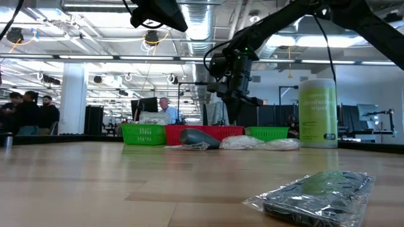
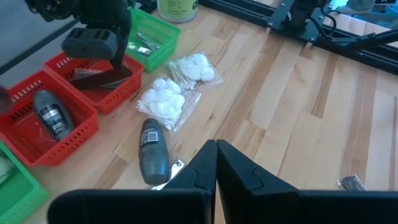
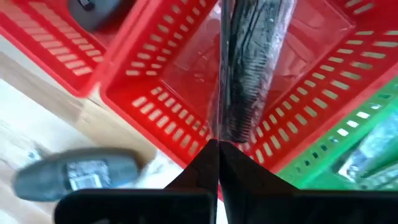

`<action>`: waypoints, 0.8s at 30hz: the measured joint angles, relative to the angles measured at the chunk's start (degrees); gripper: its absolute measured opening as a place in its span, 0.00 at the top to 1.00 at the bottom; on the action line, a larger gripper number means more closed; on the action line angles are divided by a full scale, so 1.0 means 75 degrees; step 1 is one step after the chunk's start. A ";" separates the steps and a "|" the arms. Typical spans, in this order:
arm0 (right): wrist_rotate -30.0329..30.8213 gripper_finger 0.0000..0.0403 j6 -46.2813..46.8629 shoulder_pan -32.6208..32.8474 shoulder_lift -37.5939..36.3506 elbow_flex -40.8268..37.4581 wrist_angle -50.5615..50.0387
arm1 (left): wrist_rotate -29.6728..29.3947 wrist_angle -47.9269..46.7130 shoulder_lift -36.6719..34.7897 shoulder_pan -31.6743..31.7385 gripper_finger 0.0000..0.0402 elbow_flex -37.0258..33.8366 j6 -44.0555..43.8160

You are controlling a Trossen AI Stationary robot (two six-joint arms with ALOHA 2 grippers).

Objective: Pick & Place Travel size toiletries
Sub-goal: Put the comb into the right red basket, then put the deodorant into the left red basket

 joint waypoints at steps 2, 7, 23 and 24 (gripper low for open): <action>-0.0165 1.00 0.0228 -0.0007 0.0000 0.0000 0.0180 | 0.0001 -0.0025 0.0000 0.0000 1.00 0.0000 -0.0001; -0.0530 1.00 0.0328 -0.0047 0.0000 0.0000 0.0231 | 0.0006 -0.0068 0.0000 -0.0004 1.00 0.0001 -0.0009; -0.0524 0.73 -0.0158 0.0028 0.0000 0.0000 0.0063 | -0.0073 -0.0090 -0.0003 -0.0046 1.00 0.0003 -0.0245; -0.0524 0.71 -0.0161 0.0028 0.0000 0.0001 0.0067 | -0.0073 -0.0092 -0.0003 -0.0044 1.00 0.0003 -0.0252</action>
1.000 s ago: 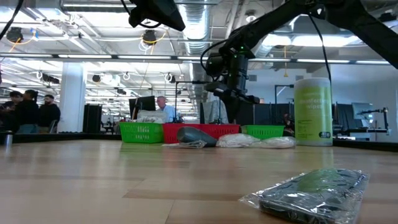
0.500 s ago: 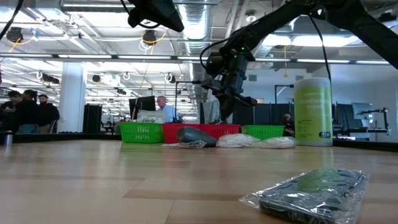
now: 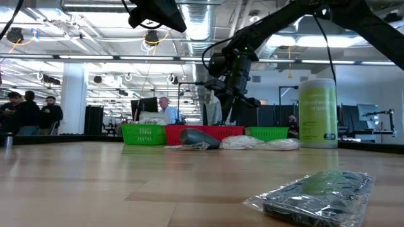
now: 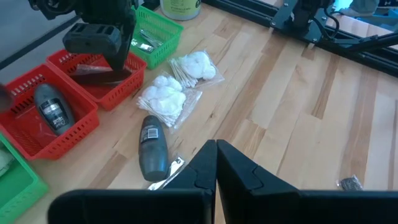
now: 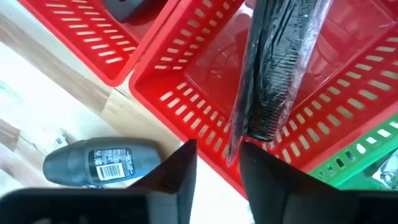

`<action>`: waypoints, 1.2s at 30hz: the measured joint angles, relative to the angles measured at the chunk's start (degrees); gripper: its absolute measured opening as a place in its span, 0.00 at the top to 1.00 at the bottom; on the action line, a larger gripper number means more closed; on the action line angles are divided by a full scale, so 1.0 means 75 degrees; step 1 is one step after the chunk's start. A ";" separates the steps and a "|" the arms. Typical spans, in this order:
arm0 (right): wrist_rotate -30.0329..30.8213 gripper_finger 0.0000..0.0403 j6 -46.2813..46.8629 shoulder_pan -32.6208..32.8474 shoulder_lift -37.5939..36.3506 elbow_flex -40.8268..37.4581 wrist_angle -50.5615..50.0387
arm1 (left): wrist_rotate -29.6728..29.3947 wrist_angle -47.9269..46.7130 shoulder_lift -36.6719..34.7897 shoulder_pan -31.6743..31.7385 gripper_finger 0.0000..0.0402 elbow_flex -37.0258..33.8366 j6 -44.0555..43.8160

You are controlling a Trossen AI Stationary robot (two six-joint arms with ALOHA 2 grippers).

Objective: Pick & Place Travel size toiletries
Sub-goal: Put the deodorant into the left red basket

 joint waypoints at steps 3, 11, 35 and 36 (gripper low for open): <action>0.0000 0.66 -0.0275 -0.0009 -0.0011 0.0221 -0.0154 | -0.0015 -0.0059 0.0000 0.0000 1.00 0.0000 -0.0119; 0.0012 0.64 -0.1324 0.0161 -0.0072 0.1857 -0.1103 | 0.0385 -0.0107 -0.0009 0.0502 1.00 -0.0731 -0.0532; -0.0020 0.71 -0.3511 0.2460 -0.1815 0.2788 -0.3053 | 0.2180 0.2509 0.0559 0.1527 0.50 -0.1772 0.0108; -0.0017 0.71 -0.3395 0.2473 -0.2013 0.2624 -0.2838 | 0.2182 0.2593 0.0696 0.1527 0.47 -0.1737 0.0110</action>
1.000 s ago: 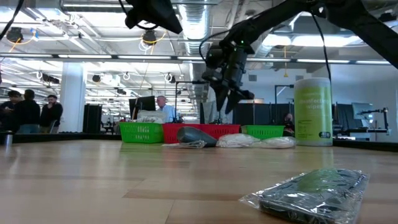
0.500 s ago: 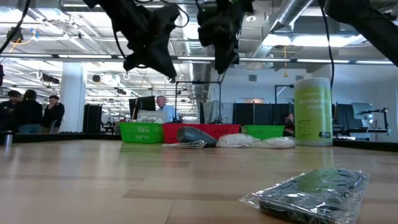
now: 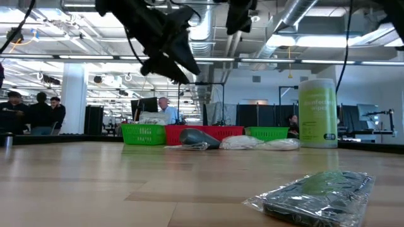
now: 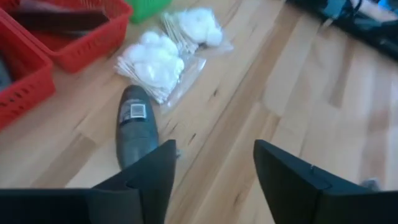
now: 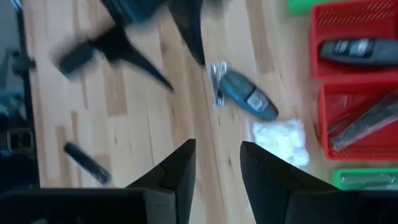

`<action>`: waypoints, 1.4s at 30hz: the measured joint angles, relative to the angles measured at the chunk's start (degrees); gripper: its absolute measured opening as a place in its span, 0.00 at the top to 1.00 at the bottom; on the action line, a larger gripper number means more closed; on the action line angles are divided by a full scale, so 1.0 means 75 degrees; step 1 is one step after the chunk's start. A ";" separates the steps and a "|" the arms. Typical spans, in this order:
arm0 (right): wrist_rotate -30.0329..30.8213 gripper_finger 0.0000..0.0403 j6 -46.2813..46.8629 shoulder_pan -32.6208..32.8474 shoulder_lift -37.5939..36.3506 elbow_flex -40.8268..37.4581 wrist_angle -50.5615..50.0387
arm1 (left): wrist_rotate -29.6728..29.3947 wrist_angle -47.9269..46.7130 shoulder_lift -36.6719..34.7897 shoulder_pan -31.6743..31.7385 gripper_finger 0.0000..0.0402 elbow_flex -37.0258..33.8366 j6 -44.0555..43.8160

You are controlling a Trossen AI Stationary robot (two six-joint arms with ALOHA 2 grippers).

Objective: Pick & Place Travel size toiletries
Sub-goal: Put the deodorant into the left red basket

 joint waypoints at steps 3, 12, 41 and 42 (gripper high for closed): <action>0.0003 0.71 0.0297 0.0010 -0.0577 -0.0568 0.0581 | -0.0013 0.0027 0.0389 0.0000 0.43 0.0015 -0.0001; -0.0246 0.68 0.1877 0.0007 -0.2799 -0.3965 0.3161 | -0.0254 0.0022 0.1551 0.0174 0.38 0.0525 0.0774; -0.0367 0.30 0.4566 -0.0042 -0.4345 -0.6303 0.6646 | 0.0437 -0.0588 0.2834 0.1517 0.34 0.1122 0.1830; -0.0369 0.30 0.4569 -0.0040 -0.4357 -0.6297 0.6665 | 0.0515 -0.0572 0.2834 0.1542 0.33 0.1122 0.1830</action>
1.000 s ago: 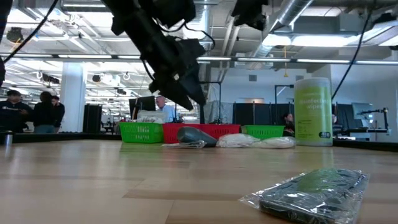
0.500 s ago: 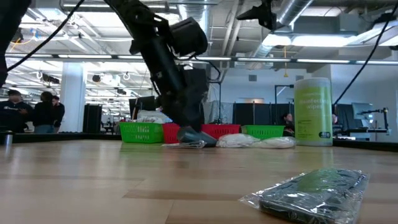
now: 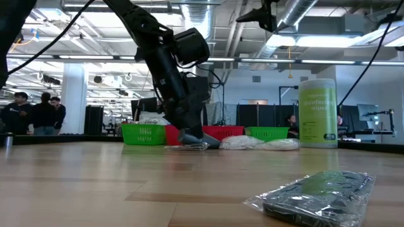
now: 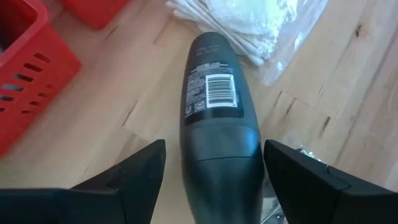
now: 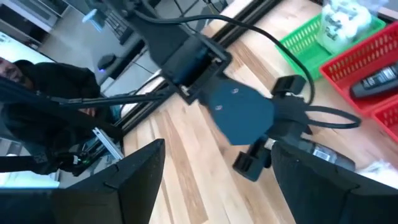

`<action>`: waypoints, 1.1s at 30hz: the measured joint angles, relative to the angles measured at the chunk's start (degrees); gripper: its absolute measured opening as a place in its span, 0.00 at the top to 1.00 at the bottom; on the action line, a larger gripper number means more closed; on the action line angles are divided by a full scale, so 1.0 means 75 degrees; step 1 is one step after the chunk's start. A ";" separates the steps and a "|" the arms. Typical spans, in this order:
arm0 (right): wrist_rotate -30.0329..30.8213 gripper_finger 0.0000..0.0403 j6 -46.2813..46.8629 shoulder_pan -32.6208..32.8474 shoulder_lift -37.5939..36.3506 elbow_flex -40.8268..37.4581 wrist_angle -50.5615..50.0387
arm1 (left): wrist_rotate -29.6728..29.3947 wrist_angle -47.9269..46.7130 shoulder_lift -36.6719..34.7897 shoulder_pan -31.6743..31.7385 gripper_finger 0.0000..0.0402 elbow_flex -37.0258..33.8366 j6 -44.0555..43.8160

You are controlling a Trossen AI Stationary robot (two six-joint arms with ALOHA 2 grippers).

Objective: Pick & Place Travel size toiletries
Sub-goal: Put the deodorant into the left red basket

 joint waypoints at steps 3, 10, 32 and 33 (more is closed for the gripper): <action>0.0002 0.30 -0.0003 -0.0002 0.0009 0.0000 -0.0009 | 0.0244 0.0145 0.0052 0.0057 0.34 0.0000 0.0024; 0.0002 0.30 -0.0006 -0.0008 0.0008 0.0000 -0.0013 | 0.0636 0.0237 0.0329 0.0079 0.36 0.0003 0.0029; 0.0005 0.30 0.0080 0.0004 0.0008 0.0000 -0.0022 | 0.0640 0.0080 0.0067 -0.0255 0.52 -0.0020 -0.0067; 0.0005 0.30 0.0102 0.0004 0.0008 0.0000 -0.0022 | 0.0639 0.0038 -0.0020 -0.0291 0.52 -0.0020 -0.0104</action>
